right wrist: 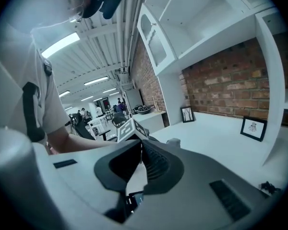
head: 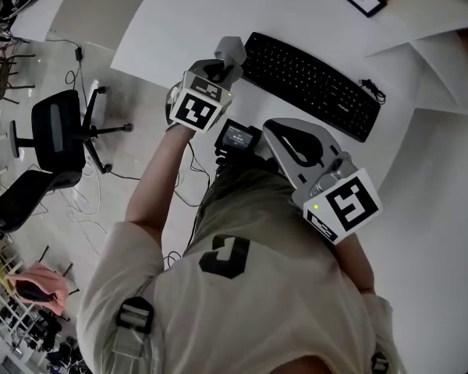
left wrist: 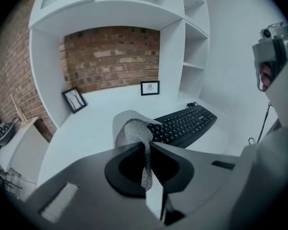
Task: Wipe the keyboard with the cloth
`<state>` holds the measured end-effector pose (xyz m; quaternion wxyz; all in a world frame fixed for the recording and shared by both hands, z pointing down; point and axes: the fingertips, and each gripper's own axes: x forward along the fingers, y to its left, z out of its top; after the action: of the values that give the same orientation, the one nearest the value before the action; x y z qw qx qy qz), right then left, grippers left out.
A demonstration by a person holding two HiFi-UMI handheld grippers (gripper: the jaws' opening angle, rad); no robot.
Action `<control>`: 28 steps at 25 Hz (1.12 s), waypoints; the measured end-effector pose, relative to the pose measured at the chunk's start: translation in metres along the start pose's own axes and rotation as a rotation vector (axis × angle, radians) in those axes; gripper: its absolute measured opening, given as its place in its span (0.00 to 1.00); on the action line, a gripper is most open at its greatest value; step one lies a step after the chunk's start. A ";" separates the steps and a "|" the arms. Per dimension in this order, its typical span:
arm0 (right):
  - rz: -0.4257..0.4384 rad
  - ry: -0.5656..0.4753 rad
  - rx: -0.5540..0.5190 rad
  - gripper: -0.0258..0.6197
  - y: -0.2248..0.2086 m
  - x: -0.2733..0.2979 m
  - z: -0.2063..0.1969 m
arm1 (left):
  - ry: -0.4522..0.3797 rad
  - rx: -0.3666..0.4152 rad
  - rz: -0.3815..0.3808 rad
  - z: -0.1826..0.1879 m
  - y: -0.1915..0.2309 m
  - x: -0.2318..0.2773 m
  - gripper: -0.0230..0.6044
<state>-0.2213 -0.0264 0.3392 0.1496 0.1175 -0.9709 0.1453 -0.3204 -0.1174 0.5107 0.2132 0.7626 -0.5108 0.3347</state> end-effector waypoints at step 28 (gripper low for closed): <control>-0.101 0.013 0.089 0.05 -0.052 -0.036 -0.027 | 0.099 -0.252 -0.079 -0.040 0.003 0.099 0.05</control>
<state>-0.1669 -0.0592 0.3649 0.1576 0.1720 -0.9553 0.1815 -0.3102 -0.1548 0.6098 0.3450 0.7320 -0.5072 0.2964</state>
